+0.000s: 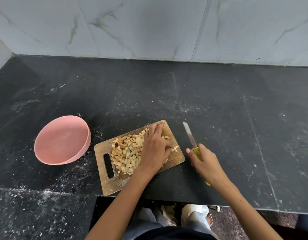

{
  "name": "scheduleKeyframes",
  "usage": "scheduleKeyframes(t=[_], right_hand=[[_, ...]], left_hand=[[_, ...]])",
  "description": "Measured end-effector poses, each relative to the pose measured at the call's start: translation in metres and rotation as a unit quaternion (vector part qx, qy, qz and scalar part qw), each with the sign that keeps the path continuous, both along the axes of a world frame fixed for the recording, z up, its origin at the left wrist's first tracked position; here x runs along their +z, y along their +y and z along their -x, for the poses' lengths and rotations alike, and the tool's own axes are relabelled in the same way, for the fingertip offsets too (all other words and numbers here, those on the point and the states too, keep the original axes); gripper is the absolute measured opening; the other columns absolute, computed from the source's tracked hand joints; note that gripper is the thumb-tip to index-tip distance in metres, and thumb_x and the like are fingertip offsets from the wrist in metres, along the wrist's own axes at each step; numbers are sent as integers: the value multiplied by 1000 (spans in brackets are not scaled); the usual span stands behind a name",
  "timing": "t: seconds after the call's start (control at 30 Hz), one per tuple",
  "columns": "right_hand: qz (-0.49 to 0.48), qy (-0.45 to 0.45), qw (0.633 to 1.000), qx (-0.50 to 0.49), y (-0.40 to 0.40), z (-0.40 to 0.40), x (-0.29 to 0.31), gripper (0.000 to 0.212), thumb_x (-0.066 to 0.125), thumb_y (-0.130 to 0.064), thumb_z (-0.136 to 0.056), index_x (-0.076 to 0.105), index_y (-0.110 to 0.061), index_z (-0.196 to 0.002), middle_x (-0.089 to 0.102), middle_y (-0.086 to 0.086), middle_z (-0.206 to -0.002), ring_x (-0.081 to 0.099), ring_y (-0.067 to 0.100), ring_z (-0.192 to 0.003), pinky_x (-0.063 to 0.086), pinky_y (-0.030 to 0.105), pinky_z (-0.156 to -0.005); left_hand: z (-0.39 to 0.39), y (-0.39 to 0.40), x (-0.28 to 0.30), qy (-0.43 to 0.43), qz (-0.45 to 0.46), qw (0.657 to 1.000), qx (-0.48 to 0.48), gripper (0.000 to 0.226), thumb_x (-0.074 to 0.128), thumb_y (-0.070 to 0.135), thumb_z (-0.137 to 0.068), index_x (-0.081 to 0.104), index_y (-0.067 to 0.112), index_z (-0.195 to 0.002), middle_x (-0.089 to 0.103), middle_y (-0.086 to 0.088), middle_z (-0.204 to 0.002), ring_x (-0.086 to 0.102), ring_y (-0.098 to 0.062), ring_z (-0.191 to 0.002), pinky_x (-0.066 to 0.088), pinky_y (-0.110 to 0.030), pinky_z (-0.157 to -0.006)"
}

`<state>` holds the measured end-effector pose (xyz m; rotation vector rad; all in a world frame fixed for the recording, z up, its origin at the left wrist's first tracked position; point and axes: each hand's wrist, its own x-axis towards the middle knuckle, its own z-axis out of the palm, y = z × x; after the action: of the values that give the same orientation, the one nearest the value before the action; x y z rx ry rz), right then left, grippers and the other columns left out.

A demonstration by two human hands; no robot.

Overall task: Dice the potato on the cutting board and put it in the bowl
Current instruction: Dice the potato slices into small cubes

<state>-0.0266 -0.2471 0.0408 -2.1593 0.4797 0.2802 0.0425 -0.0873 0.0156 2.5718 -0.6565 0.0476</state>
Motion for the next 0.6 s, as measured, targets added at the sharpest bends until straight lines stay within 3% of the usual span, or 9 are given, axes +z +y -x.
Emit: scheduleKeyframes(t=[0.1,0.17,0.23,0.4,0.6], right_hand=[[18,28,999,28,6,11,-1,30,35,-29,-102,49,-9,-84,58,7,-71,55,20,-56,50,42,-59],[47,38,997,56,11,18,-2,30,31,-30,-102,47,-11,-85,59,7,-68,57,20,-47,51,37,-50],[78,43,993,82,16,23,-4,30,27,-32,-103,43,-14,-84,60,6,-66,57,18,-43,52,36,-52],[104,44,991,72,16,27,-9,30,27,-32,-103,40,-16,-81,59,6,-65,57,20,-50,52,43,-63],[103,35,992,66,12,26,-8,32,28,-33,-102,42,-14,-81,59,7,-66,59,24,-51,51,45,-63]], left_hand=[[6,-4,-6,-7,11,999,35,7,83,23,-69,76,25,-68,51,-13,-141,40,-30,-132,32,-41,-105],[11,-8,-8,-7,27,997,65,10,82,20,-68,73,23,-64,51,-13,-140,40,-31,-133,29,-41,-107],[15,-11,-9,-7,31,996,88,11,81,19,-67,72,22,-62,51,-13,-141,39,-31,-135,29,-42,-108],[14,-7,-9,-3,55,997,58,16,82,19,-69,77,27,-82,46,-13,-144,35,-31,-137,28,-42,-109],[11,-5,-13,-14,44,998,46,11,86,25,-66,77,25,-71,48,-11,-144,38,-29,-134,25,-37,-107]])
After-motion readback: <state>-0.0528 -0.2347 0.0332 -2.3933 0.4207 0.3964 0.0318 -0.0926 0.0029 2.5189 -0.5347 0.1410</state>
